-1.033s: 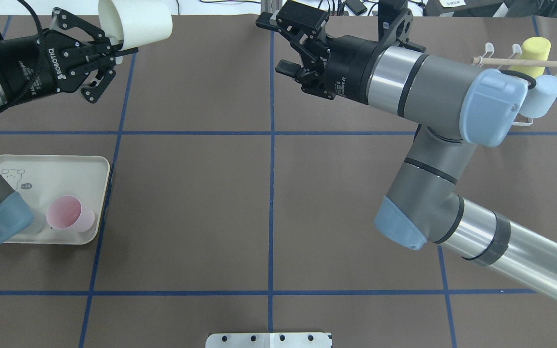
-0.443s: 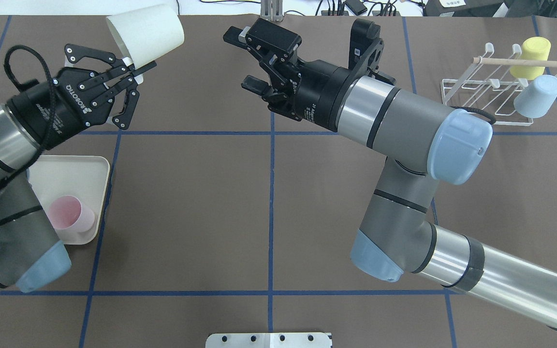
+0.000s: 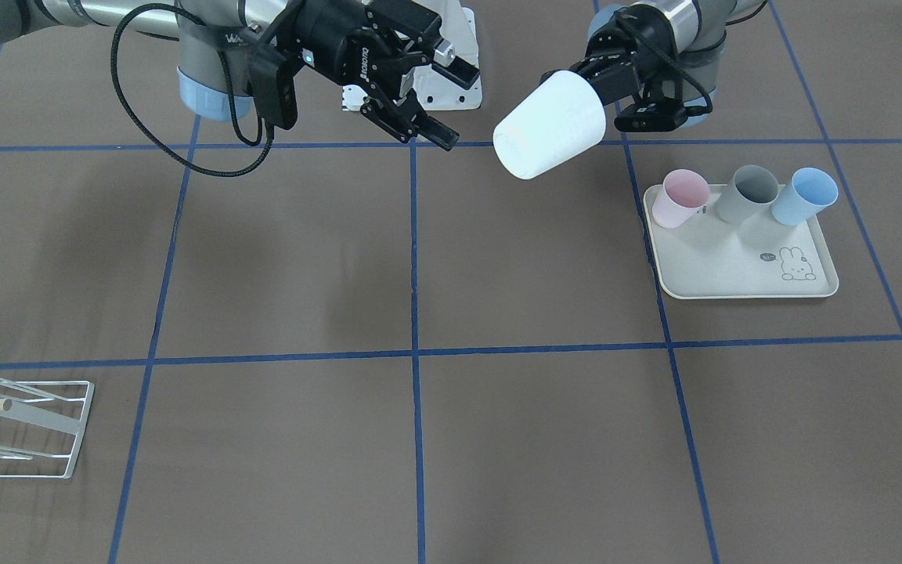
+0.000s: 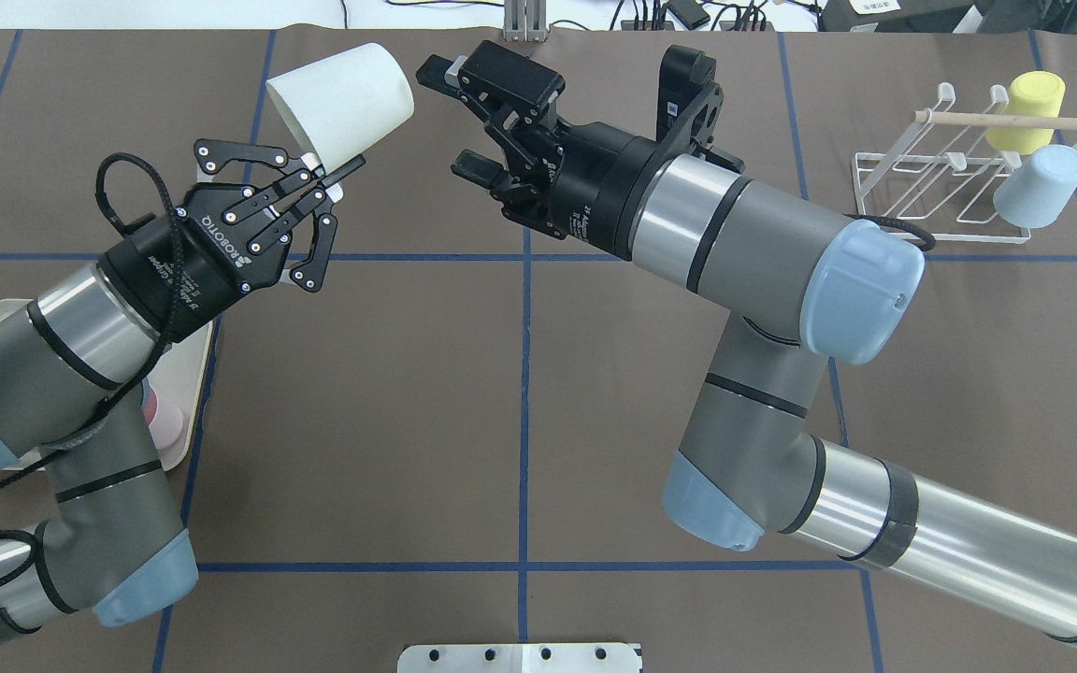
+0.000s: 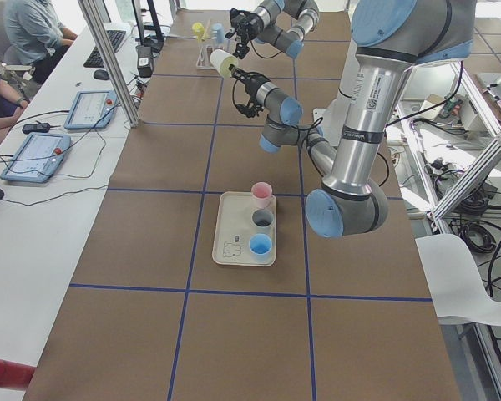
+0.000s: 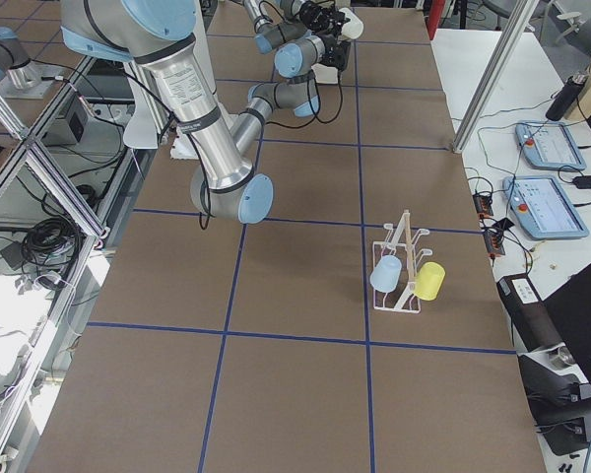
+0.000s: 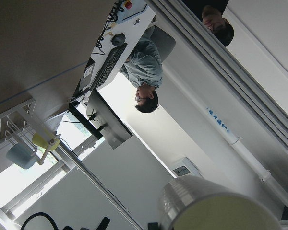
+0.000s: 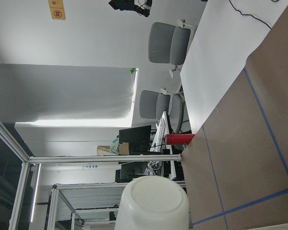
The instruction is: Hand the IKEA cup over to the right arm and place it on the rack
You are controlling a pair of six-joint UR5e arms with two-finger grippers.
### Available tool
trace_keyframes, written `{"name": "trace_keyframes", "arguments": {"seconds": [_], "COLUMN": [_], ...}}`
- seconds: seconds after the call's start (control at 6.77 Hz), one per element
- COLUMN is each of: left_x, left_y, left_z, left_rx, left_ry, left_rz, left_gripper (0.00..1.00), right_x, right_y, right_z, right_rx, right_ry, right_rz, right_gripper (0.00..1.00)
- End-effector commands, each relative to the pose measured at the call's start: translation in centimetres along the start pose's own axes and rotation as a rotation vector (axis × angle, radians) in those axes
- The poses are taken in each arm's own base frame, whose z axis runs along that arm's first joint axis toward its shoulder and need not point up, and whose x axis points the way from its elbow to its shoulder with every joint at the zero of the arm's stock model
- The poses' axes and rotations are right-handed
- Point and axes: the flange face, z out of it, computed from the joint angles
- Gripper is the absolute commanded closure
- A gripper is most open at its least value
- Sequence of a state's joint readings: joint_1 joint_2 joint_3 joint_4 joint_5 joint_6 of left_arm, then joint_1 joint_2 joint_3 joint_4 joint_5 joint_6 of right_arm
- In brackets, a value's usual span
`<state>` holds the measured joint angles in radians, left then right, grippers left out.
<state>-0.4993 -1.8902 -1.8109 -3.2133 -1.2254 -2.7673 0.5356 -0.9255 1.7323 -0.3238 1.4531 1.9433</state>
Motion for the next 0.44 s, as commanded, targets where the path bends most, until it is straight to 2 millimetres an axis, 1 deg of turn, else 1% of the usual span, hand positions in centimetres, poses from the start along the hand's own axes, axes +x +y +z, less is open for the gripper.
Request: {"name": "trace_keyframes", "arguments": {"seconds": [0.0, 0.15, 0.3], "left_x": [-1.20, -1.95, -2.17], "left_y": [0.62, 0.67, 0.91], "left_z": [0.48, 1.12, 1.47], "left_rx": [-0.008, -0.009, -0.015], "left_ry": [-0.011, -0.017, -0.017], "left_rz": [-0.016, -0.014, -0.016], "left_gripper": [1.00, 1.00, 1.00], "right_x": [0.60, 0.71, 0.62], "right_y": [0.72, 0.78, 0.83], "right_z": [0.27, 0.31, 0.47], "right_rx": [-0.008, -0.008, -0.008], "right_ry": [0.009, 0.011, 0.009], "right_rz": [0.007, 0.007, 0.008], "right_gripper": [0.00, 0.00, 0.00]}}
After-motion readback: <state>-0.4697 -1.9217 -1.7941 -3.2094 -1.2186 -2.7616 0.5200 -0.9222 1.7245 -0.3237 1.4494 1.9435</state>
